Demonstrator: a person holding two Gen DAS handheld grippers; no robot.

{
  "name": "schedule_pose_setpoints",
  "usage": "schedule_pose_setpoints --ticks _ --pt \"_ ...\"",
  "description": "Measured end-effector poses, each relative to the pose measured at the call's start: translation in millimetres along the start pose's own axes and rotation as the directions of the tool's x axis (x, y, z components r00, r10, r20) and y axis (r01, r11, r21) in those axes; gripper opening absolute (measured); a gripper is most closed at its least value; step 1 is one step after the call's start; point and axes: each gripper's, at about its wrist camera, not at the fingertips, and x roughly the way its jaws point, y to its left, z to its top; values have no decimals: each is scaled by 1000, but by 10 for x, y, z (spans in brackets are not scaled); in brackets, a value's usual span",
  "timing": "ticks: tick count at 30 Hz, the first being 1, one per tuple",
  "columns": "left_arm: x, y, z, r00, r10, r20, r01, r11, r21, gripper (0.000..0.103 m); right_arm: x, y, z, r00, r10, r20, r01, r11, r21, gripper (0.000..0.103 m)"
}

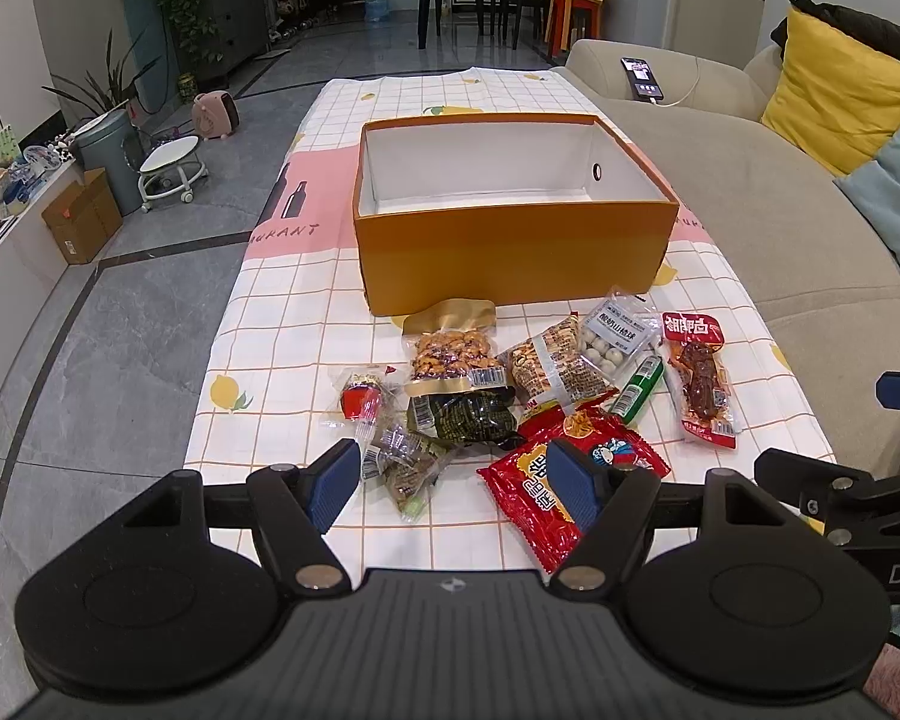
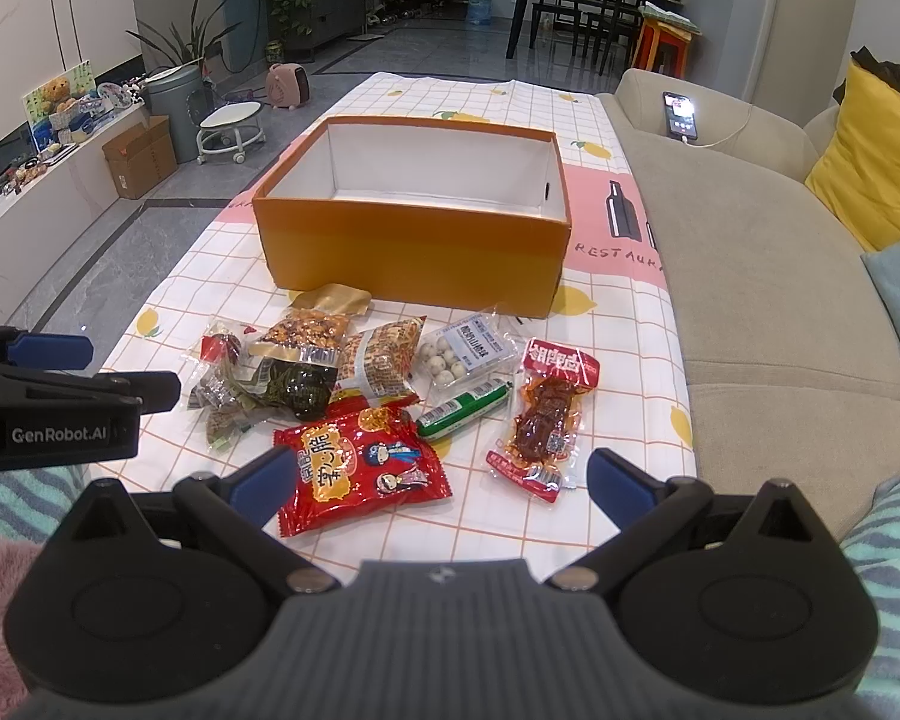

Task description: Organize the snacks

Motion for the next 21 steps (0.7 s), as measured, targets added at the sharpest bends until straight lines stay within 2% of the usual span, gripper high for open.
schedule_pose_setpoints --ticks 21 --pt "10 17 -39 1000 0 -5 0 1000 -2 84 19 -4 -12 1000 -1 -6 1 1000 1 99"
